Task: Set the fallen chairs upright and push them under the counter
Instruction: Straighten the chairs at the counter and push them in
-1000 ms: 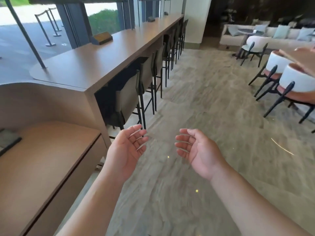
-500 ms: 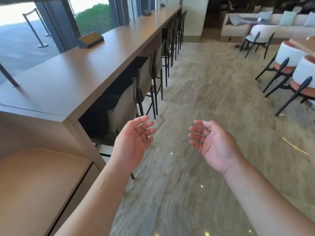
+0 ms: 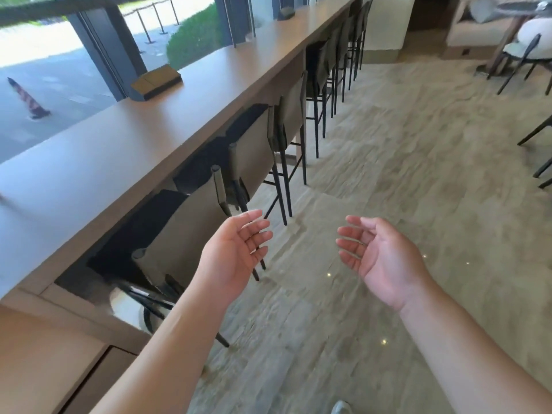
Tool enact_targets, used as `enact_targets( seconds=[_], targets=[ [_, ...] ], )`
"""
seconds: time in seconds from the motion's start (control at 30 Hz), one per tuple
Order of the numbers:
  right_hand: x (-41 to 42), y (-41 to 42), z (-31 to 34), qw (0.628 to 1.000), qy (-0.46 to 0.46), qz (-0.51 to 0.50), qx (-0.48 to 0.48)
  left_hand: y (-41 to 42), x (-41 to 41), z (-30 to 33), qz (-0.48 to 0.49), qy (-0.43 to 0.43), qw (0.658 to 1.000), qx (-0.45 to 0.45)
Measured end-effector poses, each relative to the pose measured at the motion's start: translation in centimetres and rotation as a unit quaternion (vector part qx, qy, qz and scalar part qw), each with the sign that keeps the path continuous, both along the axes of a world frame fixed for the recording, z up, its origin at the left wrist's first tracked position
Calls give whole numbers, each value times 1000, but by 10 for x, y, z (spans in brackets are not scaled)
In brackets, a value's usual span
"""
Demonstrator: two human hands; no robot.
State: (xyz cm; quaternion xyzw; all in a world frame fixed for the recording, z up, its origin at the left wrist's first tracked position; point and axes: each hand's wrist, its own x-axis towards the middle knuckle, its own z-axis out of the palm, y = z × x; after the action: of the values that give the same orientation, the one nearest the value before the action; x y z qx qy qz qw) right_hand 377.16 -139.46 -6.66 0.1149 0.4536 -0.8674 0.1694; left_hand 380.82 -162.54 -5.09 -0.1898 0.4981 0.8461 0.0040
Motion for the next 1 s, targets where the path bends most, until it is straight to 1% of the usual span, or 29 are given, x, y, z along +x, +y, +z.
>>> enact_targets(
  seconds=[0.17,0.37,0.53,0.73,0.87,1.0],
  targets=[
    [-83,34,11,1000,7,15,7,30,-64,10,27,10,1000,-9],
    [-153,27,9,997,12,75,14,24,-123,13,86,4,996,-36],
    [-212,7,4,996,12,90,28,9,-180,-5,110,8,994,-6],
    [-302,-23,0,993,17,92,77,-19,-280,-34,107,-1,994,31],
    [-366,-50,5,989,12,99,106,-51,-345,-41,123,-11,991,56],
    [-426,-92,14,987,29,110,116,-81,-398,-41,126,-5,990,60]
  ],
)
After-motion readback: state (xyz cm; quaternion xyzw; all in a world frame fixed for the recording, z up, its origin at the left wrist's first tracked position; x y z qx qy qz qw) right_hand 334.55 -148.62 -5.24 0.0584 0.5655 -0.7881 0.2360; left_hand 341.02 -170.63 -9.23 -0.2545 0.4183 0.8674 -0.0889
